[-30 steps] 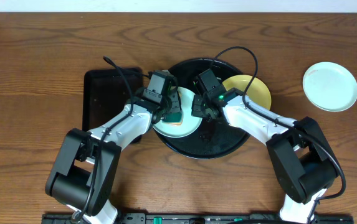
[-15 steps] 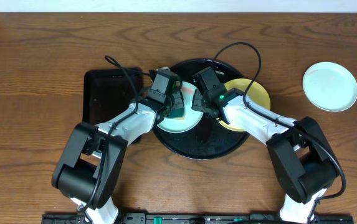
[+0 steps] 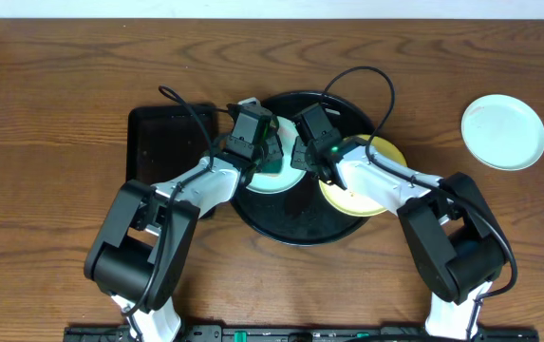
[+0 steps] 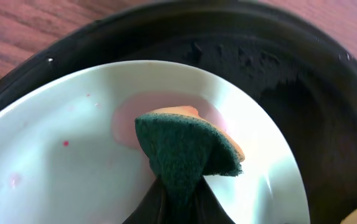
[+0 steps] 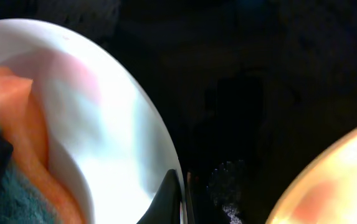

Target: Clean dirty plates on tray and stack at the side

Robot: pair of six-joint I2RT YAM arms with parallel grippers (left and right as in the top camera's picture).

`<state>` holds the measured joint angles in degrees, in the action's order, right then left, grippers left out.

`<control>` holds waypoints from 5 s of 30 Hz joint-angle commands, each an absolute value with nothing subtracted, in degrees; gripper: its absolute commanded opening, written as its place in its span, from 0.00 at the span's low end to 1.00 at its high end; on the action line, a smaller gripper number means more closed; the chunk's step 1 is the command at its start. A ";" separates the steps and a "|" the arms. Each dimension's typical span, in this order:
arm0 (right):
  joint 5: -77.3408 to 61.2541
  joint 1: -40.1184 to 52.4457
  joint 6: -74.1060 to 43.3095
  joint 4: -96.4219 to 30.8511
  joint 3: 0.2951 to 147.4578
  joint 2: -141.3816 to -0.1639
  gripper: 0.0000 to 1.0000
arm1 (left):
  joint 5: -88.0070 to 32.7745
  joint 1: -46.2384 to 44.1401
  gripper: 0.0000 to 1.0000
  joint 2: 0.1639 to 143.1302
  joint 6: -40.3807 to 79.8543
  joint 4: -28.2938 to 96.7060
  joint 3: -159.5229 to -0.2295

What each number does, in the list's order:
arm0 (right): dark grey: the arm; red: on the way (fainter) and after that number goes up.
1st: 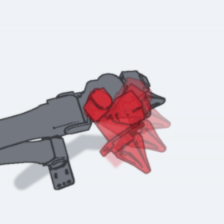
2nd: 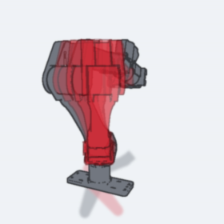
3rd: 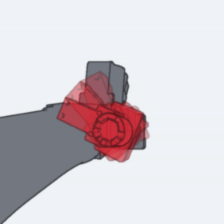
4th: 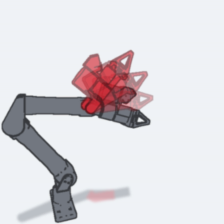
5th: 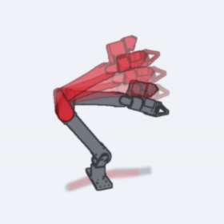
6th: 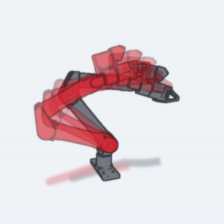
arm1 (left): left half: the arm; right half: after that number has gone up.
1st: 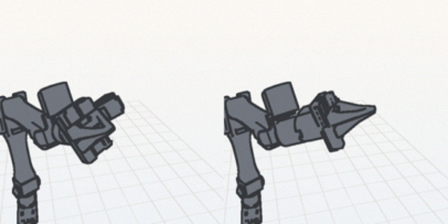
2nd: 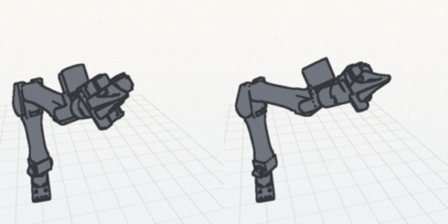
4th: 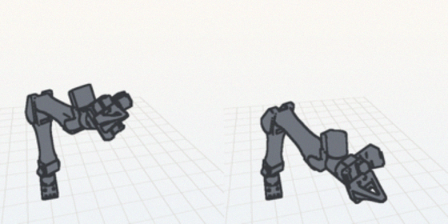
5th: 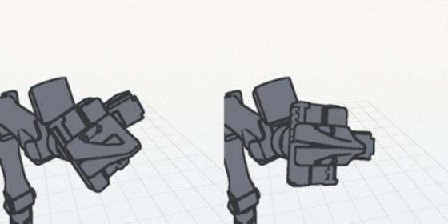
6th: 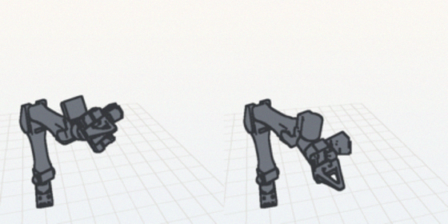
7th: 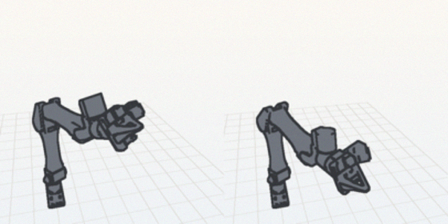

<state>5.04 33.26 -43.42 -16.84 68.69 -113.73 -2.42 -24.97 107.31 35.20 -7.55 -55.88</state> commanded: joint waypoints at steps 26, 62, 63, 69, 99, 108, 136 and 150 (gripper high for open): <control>4.05 34.81 -44.14 -16.21 69.52 -115.46 0.01 | -11.60 -25.58 0.07 103.85 37.82 2.07 -55.02; 3.64 34.92 -43.59 -18.92 69.52 -115.46 0.01 | -0.82 -15.73 0.07 110.85 30.15 -14.33 -55.53; 3.64 34.92 -43.59 -18.94 69.52 -115.46 0.01 | -0.84 -15.99 0.07 110.28 29.71 -13.34 -55.53; 3.64 34.92 -43.59 -18.74 69.52 -115.46 0.01 | -5.61 -18.68 0.07 107.57 24.29 -7.99 -55.53; 3.57 34.92 -43.59 -19.14 69.52 -115.46 0.01 | 20.01 -23.44 0.07 106.96 6.02 1.89 -59.37; 3.57 34.92 -43.59 -19.31 69.52 -115.46 0.01 | 1.76 -23.55 0.07 103.53 7.55 0.78 -59.72; 3.60 35.14 -42.52 -20.84 69.52 -115.46 0.01 | 16.34 -21.93 0.07 110.41 4.75 -2.39 -59.94; 3.60 35.14 -42.54 -21.52 69.52 -115.46 0.01 | 17.82 -21.93 0.07 98.41 3.46 -0.93 -59.94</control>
<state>4.29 34.37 -44.05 -20.05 70.04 -113.99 15.05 -22.61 104.40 4.43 -0.58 -59.18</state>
